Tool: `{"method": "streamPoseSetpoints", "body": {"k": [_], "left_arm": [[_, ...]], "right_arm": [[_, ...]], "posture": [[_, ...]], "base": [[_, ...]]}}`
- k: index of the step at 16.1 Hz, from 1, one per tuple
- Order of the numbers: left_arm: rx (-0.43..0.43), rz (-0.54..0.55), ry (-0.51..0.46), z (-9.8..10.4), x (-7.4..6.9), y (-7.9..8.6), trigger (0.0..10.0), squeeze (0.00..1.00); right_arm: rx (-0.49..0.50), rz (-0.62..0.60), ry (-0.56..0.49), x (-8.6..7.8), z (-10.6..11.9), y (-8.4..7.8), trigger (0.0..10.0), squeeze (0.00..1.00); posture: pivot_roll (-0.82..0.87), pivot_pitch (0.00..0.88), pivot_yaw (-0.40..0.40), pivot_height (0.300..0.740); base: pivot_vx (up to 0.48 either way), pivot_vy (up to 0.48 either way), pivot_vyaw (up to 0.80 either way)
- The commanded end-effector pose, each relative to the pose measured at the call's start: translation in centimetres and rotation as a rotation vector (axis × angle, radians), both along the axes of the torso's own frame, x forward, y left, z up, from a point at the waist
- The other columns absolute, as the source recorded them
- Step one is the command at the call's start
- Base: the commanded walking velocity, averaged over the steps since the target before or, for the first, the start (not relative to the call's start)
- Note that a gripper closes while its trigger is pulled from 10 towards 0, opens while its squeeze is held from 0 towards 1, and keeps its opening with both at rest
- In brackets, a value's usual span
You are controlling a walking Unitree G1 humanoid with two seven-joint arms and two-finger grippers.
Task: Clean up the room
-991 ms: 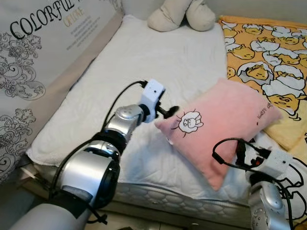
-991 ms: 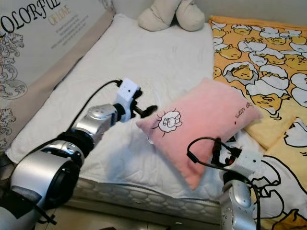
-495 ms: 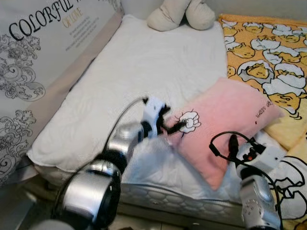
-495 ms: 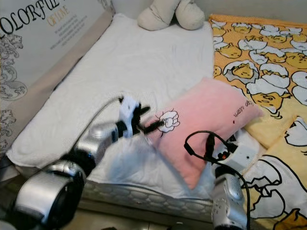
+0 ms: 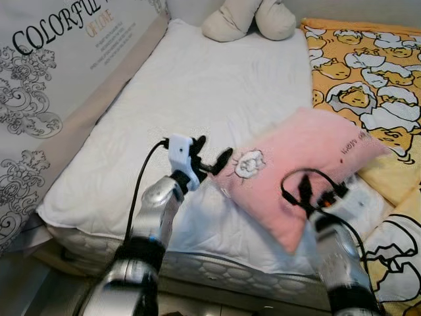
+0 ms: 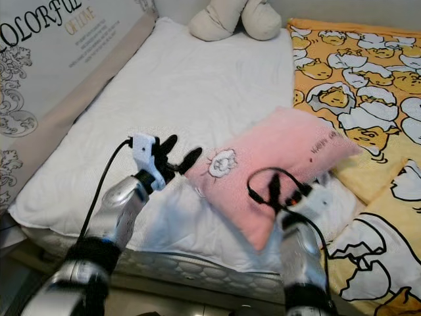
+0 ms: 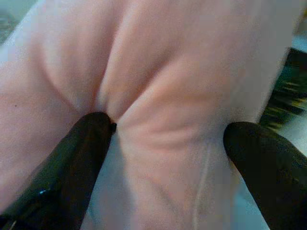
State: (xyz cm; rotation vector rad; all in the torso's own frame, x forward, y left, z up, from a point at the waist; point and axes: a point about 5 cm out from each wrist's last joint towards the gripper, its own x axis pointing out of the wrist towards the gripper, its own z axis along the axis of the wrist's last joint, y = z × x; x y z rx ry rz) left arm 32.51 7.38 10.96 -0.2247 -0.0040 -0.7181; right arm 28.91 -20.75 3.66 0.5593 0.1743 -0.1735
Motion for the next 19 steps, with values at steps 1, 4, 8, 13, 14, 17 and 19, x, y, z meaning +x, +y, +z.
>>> {"method": "streamPoseSetpoints", "body": {"k": [1,4,8,13,14,17,19], "left_arm": [[0.011,-0.063,-0.025,0.7,-0.5,-0.7,10.0,0.0],[0.036,-0.073,-0.005,0.1,-1.6,-0.9,10.0,0.0],[0.049,-0.046,0.014,0.3,-1.8,-0.6,10.0,0.0],[-0.006,0.052,0.104,-0.5,-2.3,0.5,10.0,0.0],[-0.016,0.062,0.116,-0.5,-2.3,0.5,10.0,0.0],[-0.003,0.056,0.111,-0.4,-2.2,0.4,10.0,0.0],[0.003,0.057,0.113,-0.4,-2.2,0.3,10.0,0.0]], "right_arm": [[0.01,0.041,0.027,0.2,-0.5,0.9,10.0,0.0],[0.005,0.068,0.042,1.2,-0.6,1.6,10.0,0.0],[0.038,0.043,0.122,1.6,-1.7,2.3,0.0,0.0],[0.033,0.051,0.104,2.0,-1.5,2.9,0.0,0.0],[0.032,0.051,0.101,2.0,-1.5,3.0,0.0,0.0],[0.052,0.064,0.088,2.2,-1.4,3.5,0.0,0.0],[0.05,0.067,0.089,2.3,-1.3,3.6,0.0,0.0]], "posture": [[-0.09,0.0,0.078,0.73],[-0.08,0.0,0.075,0.73],[-0.07,0.0,0.069,0.73],[-0.07,0.0,0.065,0.73],[-0.08,0.0,0.064,0.73],[-0.07,0.0,0.056,0.73],[-0.07,0.0,0.057,0.73]], "base": [[0.0,0.0,0.0],[0.0,0.0,0.0],[0.0,0.0,0.0],[0.0,0.0,0.0],[0.0,0.0,0.0],[0.0,0.0,0.0],[0.0,0.0,0.0]]}}
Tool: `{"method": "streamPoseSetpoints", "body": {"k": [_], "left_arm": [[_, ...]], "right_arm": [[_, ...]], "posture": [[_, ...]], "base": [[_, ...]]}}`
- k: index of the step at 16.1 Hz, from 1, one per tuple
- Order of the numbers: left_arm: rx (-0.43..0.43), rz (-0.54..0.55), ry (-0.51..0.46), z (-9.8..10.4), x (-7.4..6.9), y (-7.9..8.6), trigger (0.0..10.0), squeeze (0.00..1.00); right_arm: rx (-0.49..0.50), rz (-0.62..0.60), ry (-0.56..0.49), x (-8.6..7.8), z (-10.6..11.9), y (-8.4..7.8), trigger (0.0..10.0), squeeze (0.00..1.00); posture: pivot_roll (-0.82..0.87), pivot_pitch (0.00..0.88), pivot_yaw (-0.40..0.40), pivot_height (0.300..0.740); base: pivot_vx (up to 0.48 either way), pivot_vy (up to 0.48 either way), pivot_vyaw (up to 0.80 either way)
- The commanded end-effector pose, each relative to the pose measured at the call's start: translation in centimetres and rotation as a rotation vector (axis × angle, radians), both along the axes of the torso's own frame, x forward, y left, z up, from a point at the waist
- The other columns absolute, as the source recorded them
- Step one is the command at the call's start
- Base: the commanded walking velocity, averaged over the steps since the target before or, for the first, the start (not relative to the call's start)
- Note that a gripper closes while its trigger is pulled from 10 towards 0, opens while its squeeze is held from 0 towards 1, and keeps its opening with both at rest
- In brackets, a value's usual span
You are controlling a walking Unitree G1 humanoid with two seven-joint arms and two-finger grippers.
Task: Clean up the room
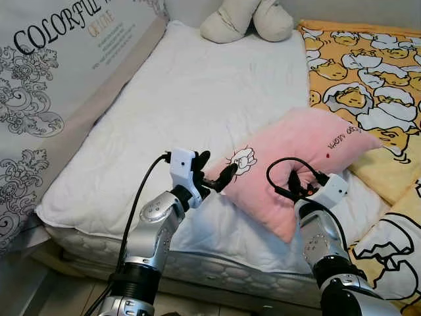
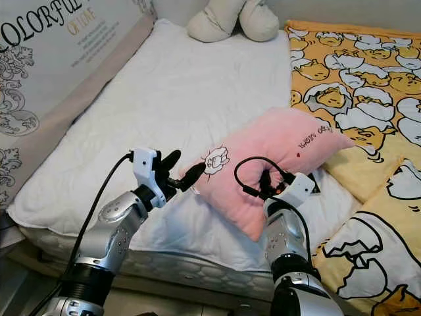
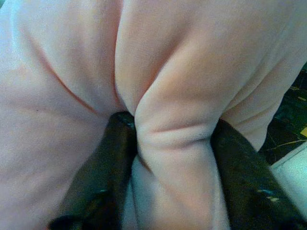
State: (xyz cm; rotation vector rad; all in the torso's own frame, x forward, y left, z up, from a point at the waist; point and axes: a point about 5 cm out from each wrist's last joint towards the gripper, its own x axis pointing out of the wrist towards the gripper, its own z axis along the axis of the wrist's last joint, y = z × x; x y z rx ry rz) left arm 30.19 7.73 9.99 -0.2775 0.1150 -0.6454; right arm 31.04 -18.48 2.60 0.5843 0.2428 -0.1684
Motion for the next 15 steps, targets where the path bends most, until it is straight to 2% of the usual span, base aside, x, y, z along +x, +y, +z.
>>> {"method": "streamPoseSetpoints", "body": {"k": [1,6,8,10,11,13,15], "left_arm": [[0.013,0.001,-0.017,0.6,0.1,-0.1,10.0,0.0],[0.025,-0.001,-0.018,0.6,0.2,0.1,10.0,0.0],[0.034,-0.012,-0.032,0.4,0.0,0.2,10.0,0.0],[-0.028,0.042,-0.02,0.3,-0.1,0.7,10.0,0.0],[-0.025,0.05,-0.026,0.3,-0.1,0.8,10.0,0.0],[-0.053,0.157,-0.041,0.6,0.1,1.5,10.0,0.0],[-0.038,0.234,-0.032,0.4,0.3,2.1,10.0,0.0]], "right_arm": [[0.018,0.049,0.032,0.1,-0.4,1.5,0.0,0.0],[0.059,0.024,0.047,-0.1,-0.7,1.5,0.0,0.0],[0.021,0.042,0.04,-0.1,-0.6,1.5,0.0,0.0],[-0.005,0.05,0.027,0.0,-0.4,1.4,0.0,0.0],[-0.013,0.05,0.025,0.0,-0.4,1.2,0.0,0.0],[-0.028,0.043,0.027,-0.2,-0.5,0.6,0.0,0.0],[-0.037,0.037,0.033,-0.5,-0.7,0.2,0.0,0.0]], "posture": [[-0.07,0.0,0.059,0.73],[-0.07,0.0,0.06,0.73],[-0.07,0.0,0.059,0.73],[-0.08,0.0,0.057,0.73],[-0.08,0.0,0.056,0.73],[-0.08,0.0,0.053,0.73],[-0.08,0.0,0.051,0.73]], "base": [[0.0,0.0,0.0],[0.0,0.0,0.0],[0.0,0.0,0.0],[0.0,0.0,0.0],[0.0,0.0,0.0],[0.0,0.0,0.0],[0.0,0.0,0.0]]}}
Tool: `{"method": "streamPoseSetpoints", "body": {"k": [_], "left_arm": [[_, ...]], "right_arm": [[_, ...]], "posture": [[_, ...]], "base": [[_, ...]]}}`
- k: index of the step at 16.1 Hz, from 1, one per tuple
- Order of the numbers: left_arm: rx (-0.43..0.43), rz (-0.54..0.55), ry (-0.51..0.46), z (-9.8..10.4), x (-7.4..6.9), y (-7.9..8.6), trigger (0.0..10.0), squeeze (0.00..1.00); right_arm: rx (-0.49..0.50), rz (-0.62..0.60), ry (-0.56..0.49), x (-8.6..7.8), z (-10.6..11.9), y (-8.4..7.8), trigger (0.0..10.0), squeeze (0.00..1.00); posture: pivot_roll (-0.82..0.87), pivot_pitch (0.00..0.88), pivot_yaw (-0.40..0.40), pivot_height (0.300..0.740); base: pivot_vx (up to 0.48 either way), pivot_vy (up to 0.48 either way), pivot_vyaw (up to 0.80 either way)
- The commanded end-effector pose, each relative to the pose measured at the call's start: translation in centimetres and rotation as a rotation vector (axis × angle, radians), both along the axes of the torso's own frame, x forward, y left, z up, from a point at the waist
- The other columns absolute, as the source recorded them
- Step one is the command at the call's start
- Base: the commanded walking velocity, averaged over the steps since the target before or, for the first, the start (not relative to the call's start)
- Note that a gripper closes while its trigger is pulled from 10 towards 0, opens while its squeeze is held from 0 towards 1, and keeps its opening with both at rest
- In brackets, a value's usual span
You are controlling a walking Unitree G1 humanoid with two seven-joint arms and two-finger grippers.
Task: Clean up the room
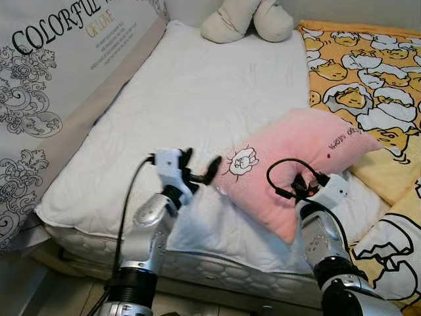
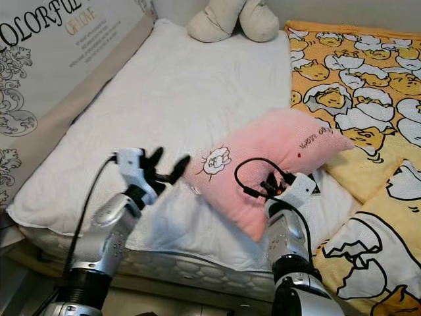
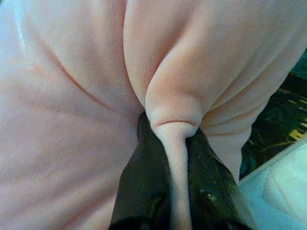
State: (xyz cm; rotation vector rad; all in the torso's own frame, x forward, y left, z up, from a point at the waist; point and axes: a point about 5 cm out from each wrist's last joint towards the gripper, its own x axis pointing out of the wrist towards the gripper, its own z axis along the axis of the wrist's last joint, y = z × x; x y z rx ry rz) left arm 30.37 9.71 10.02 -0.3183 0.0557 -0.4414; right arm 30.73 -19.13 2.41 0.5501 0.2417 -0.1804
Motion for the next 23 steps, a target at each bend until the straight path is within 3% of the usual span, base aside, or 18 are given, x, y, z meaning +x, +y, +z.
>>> {"method": "streamPoseSetpoints", "body": {"k": [1,3,7,10,11,12,14,16,19,23], "left_arm": [[0.01,0.067,-0.008,0.3,0.3,0.5,10.0,0.0],[0.056,0.134,-0.005,0.0,0.6,1.3,10.0,0.0],[0.091,0.149,-0.007,0.0,0.8,1.3,10.0,0.0],[0.098,0.153,-0.01,0.0,0.9,1.3,10.0,0.0],[0.099,0.145,-0.01,0.0,1.0,1.1,10.0,0.0],[0.099,0.142,-0.01,0.0,1.0,1.1,10.0,0.0],[0.093,0.135,-0.006,0.0,1.1,0.9,10.0,0.0],[0.088,0.119,-0.004,-0.1,1.2,0.5,10.0,0.0],[0.087,0.108,-0.009,0.1,1.4,0.0,10.0,0.0],[0.092,0.109,-0.014,0.1,1.5,0.1,10.0,0.0]], "right_arm": [[-0.007,0.042,0.031,-0.3,-0.6,0.8,0.0,0.0],[-0.024,0.036,0.032,-0.4,-0.6,0.6,0.0,0.0],[-0.066,0.058,0.01,-0.2,0.0,0.3,0.0,0.0],[-0.191,0.218,-0.039,0.5,1.7,-0.5,0.0,0.0],[-0.321,0.276,-0.079,1.0,3.8,-3.2,0.0,0.0],[-0.355,0.285,-0.084,1.2,4.5,-4.1,0.0,0.0],[-0.5,0.296,-0.104,2.1,7.9,-7.9,0.0,0.0],[-0.618,0.315,-0.099,2.9,10.6,-10.3,0.0,0.0],[-0.81,0.4,-0.021,3.4,11.8,-11.1,0.0,0.0],[-0.944,0.453,0.149,2.6,9.1,-11.7,0.0,0.0]], "posture": [[-0.08,0.0,0.048,0.73],[-0.08,0.0,0.047,0.73],[-0.08,0.0,0.047,0.73],[-0.08,0.0,0.041,0.73],[-0.08,0.0,0.038,0.73],[-0.08,0.0,0.038,0.73],[-0.09,0.0,0.04,0.73],[-0.1,0.0,0.042,0.73],[-0.09,0.0,0.042,0.73],[-0.07,0.0,0.029,0.73]], "base": [[0.0,0.0,0.0],[0.0,0.0,0.0],[0.0,0.0,0.0],[0.0,0.0,0.0],[0.0,0.0,0.0],[0.0,0.0,0.0],[0.0,0.0,0.0],[0.0,0.0,0.0],[0.0,0.0,0.0],[0.0,0.0,0.0]]}}
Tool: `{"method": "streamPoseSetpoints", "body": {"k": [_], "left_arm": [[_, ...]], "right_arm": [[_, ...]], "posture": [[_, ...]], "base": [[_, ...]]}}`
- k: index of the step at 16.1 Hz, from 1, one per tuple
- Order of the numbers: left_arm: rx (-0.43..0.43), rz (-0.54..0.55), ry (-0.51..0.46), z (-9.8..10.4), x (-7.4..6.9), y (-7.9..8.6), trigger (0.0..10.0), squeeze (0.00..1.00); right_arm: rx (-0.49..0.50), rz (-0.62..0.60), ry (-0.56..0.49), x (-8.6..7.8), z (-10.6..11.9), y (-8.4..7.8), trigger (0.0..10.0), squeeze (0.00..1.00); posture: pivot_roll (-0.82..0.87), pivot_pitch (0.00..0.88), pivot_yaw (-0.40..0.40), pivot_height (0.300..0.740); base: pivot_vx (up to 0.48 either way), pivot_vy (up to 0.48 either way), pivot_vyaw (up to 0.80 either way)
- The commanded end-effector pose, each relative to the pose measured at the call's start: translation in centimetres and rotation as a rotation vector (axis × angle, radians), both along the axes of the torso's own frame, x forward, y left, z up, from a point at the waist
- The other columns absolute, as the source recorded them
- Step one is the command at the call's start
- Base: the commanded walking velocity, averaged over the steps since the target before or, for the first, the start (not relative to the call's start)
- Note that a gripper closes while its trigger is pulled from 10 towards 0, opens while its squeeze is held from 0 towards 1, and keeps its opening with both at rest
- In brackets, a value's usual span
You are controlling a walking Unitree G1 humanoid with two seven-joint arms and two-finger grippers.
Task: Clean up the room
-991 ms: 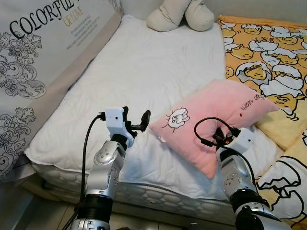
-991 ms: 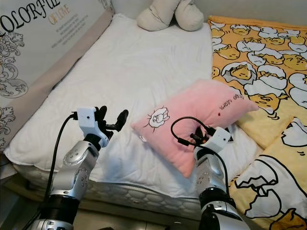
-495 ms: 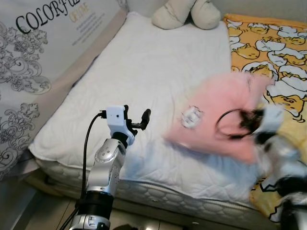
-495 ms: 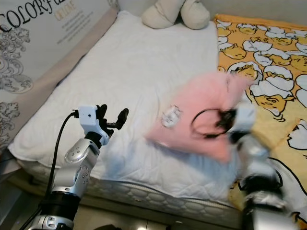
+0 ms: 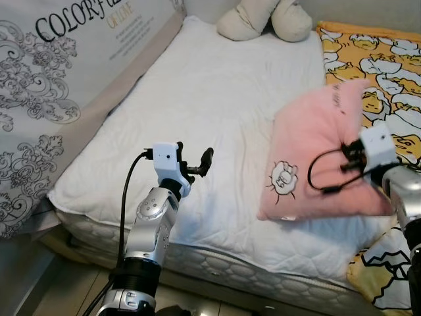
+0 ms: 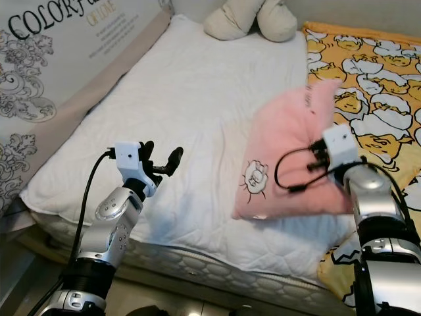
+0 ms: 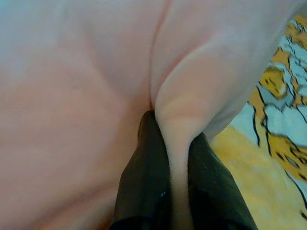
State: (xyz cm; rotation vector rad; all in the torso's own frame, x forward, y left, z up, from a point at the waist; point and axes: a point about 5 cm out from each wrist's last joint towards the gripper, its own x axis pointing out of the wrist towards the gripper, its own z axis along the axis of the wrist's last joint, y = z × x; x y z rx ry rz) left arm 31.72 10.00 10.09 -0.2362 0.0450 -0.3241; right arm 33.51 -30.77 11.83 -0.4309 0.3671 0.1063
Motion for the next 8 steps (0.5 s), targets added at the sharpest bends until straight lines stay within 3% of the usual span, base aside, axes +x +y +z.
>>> {"method": "streamPoseSetpoints", "body": {"k": [1,2,3,5,6,8], "left_arm": [[0.01,-0.005,-0.004,0.1,0.1,-0.1,10.0,0.0],[0.012,-0.003,-0.002,0.0,0.1,-0.1,10.0,0.0],[0.013,-0.002,-0.002,0.0,0.0,0.0,10.0,0.0],[0.013,-0.005,-0.002,0.0,0.0,-0.1,10.0,0.0],[0.012,-0.004,-0.001,0.0,0.0,-0.1,10.0,0.0],[0.01,-0.005,0.0,0.0,0.0,-0.2,10.0,0.0]], "right_arm": [[-0.047,0.001,0.044,-0.6,-0.9,-0.3,10.0,0.0],[-0.114,-0.026,0.051,-1.0,-1.1,-1.1,10.0,0.0],[-0.144,-0.048,0.019,-1.0,-0.6,-1.8,10.0,1.0],[-0.104,-0.1,-0.117,-0.5,1.7,-2.5,10.0,1.0],[0.007,-0.13,-0.204,-0.2,2.5,-2.4,10.0,1.0],[0.078,-0.165,-0.253,-0.3,2.2,-2.1,10.0,1.0]], "posture": [[-0.06,0.0,0.027,0.73],[-0.06,0.0,0.027,0.73],[-0.06,0.0,0.027,0.73],[-0.06,0.0,0.027,0.73],[-0.07,0.0,0.025,0.73],[-0.07,0.0,0.025,0.73]], "base": [[0.0,0.0,0.0],[0.0,0.0,0.0],[0.0,0.0,0.0],[0.0,0.0,0.0],[0.0,0.0,0.0],[0.0,0.0,0.0]]}}
